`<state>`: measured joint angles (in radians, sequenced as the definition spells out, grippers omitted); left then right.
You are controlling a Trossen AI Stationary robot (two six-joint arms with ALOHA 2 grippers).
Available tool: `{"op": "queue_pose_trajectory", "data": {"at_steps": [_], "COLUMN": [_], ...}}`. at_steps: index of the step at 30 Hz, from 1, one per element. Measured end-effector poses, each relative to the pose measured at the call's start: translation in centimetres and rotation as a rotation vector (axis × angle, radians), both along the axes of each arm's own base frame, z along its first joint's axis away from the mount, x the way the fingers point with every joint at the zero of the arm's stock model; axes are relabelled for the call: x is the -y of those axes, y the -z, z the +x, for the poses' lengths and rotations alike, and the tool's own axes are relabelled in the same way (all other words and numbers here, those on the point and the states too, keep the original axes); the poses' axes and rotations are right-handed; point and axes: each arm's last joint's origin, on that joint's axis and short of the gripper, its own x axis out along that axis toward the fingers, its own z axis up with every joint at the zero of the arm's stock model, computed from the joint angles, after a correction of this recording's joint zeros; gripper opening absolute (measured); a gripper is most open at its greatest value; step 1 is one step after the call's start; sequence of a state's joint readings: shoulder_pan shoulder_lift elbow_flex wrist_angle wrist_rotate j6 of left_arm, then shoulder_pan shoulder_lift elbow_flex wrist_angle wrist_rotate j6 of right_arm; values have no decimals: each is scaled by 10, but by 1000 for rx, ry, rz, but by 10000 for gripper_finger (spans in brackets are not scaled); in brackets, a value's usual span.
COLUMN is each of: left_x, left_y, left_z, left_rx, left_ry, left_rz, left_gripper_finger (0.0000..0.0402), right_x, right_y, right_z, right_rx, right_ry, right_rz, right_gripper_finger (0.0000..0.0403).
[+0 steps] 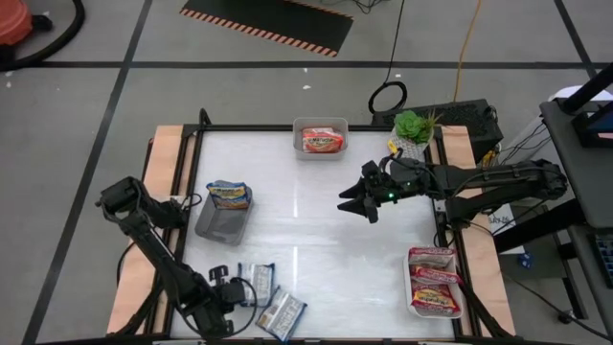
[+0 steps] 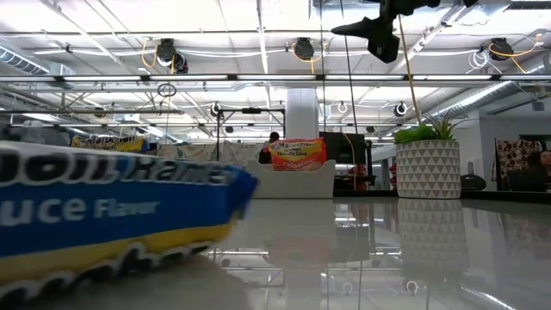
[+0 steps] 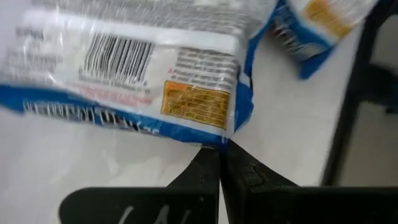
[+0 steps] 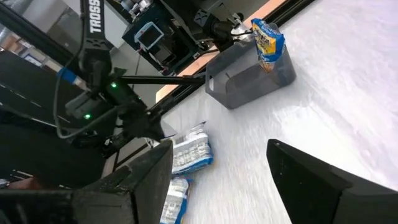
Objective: Sort Maruchan noodles
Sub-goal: Put the left blue noodle pack into the black bin
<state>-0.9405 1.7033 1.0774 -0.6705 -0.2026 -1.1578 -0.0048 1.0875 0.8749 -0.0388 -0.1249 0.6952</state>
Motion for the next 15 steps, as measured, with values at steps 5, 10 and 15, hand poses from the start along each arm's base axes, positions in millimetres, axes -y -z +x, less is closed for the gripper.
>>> {"op": "queue_pose_trajectory", "data": {"at_steps": [5,10,15], "left_x": [3,0,-7], "left_y": [-14,-23,-30], "left_z": [11,21,32], "left_rx": [43,66,84], "left_ry": [-3,-13,-19], "left_rz": [-18,-14,-5], "left_gripper_finger": [1,1,1], "right_x": [0,-2,-15], "right_y": [0,-1,-1], "right_z": [0,0,0], "right_rx": [2,9,11], "right_ry": [25,50,59], "right_rz": [-9,-22,-12], "right_gripper_finger": [254,254,254]}}
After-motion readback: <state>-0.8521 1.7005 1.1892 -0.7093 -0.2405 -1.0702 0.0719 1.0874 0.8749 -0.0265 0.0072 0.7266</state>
